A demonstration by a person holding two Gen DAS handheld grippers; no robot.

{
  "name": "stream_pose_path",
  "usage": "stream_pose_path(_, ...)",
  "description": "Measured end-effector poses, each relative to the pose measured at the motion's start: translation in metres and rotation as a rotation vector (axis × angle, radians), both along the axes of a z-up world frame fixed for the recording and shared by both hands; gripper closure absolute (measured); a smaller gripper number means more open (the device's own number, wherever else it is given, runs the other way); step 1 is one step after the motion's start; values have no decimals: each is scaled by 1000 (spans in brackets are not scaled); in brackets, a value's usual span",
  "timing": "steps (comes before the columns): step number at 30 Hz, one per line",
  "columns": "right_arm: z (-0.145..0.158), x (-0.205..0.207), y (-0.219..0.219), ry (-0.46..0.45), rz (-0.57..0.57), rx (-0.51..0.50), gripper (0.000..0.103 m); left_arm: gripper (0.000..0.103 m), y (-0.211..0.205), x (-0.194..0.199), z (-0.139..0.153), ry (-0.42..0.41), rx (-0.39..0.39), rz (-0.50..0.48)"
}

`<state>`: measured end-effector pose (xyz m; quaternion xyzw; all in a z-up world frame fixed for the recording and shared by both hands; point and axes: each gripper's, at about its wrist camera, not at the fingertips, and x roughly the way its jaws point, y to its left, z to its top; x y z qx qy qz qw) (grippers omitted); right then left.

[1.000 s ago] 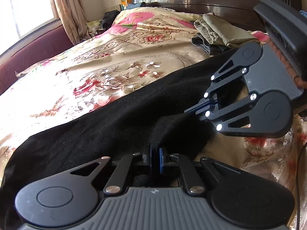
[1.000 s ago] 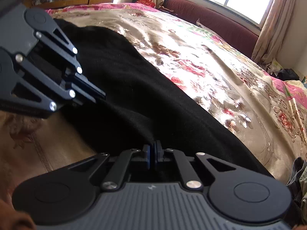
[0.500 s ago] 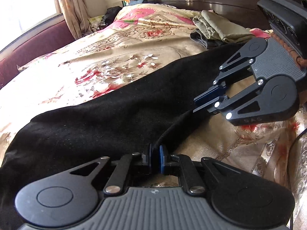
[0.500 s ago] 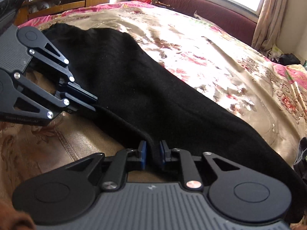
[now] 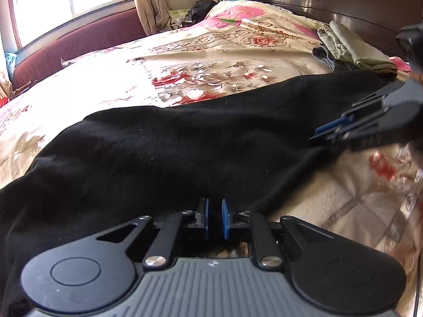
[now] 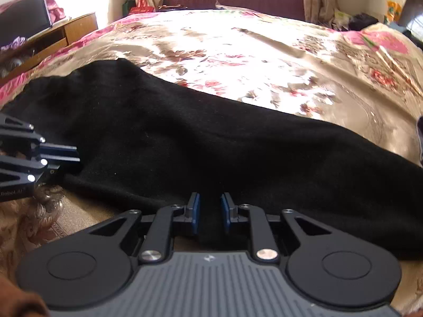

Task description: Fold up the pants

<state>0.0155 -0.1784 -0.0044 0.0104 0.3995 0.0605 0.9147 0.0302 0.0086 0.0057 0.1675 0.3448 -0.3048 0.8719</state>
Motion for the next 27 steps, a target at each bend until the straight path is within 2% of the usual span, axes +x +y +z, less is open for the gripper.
stream_pose_path(4,16,-32,-58,-29,-254,109,83,74,-1,-4,4,-12,13,5)
stream_pose_path(8,17,-60,-118,-37,-516,163,83,75,-16,-4,4,-24,30,-24)
stream_pose_path(9,15,-67,-135,-36,-595,192,80,75,-19,-4,4,-27,36,-32)
stream_pose_path(12,5,-83,-175,-65,-765,368,74,75,-28,-5,4,-33,57,-51)
stream_pose_path(15,-3,-89,-197,-126,-836,517,73,75,-36,-4,5,-36,87,-62)
stream_pose_path(19,-10,-87,-215,-194,-907,603,67,75,-41,-4,5,-42,123,-73)
stream_pose_path(21,-9,-90,-220,-221,-923,615,67,75,-44,-5,5,-50,138,-77)
stream_pose_path(27,1,-102,-222,-264,-920,566,66,75,-46,-5,4,-59,147,-87)
